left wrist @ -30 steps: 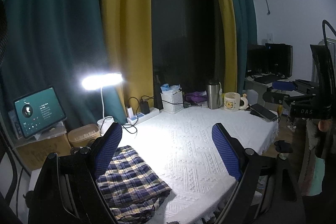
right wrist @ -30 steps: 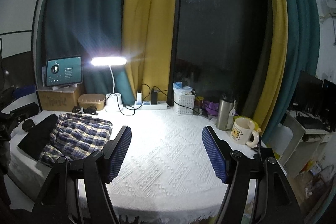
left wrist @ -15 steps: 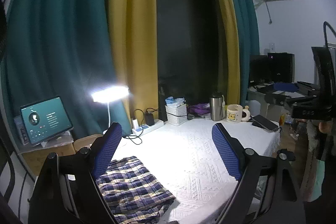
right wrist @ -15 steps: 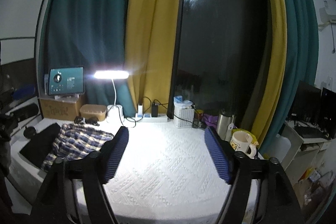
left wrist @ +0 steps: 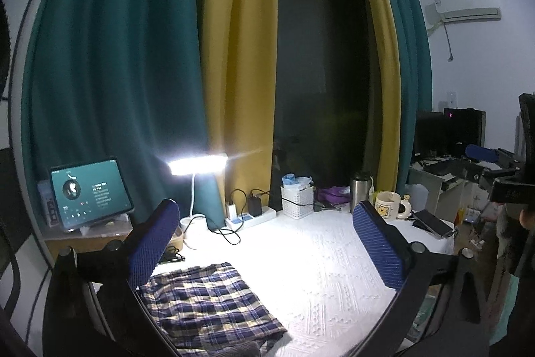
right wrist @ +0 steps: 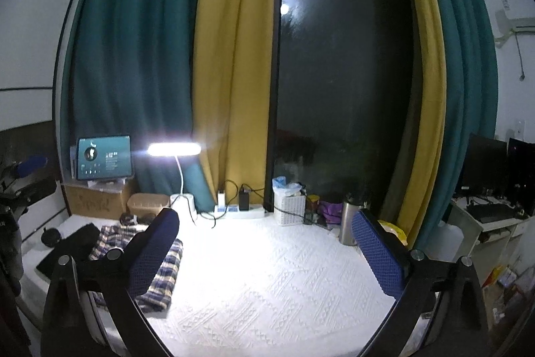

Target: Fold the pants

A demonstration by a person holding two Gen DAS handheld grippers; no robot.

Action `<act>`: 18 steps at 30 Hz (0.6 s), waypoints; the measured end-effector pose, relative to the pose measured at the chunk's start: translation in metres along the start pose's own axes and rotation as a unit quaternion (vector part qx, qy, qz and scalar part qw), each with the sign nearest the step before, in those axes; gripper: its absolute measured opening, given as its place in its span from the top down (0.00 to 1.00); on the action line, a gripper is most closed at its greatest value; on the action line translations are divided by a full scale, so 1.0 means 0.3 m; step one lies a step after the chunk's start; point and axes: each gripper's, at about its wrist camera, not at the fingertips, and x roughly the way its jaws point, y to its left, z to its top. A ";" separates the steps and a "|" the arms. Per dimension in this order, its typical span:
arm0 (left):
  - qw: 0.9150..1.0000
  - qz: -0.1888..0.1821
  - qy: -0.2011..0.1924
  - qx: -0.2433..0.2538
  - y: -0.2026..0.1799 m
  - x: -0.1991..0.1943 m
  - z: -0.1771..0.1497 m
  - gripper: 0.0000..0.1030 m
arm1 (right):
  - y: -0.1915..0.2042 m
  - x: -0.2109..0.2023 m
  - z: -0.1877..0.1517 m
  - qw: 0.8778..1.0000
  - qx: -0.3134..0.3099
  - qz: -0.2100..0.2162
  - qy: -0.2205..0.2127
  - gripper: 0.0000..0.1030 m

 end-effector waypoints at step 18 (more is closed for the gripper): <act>0.999 0.039 -0.007 -0.014 0.030 -0.004 0.011 0.00 | 0.003 0.020 0.019 1.000 -0.003 -0.008 0.004 0.00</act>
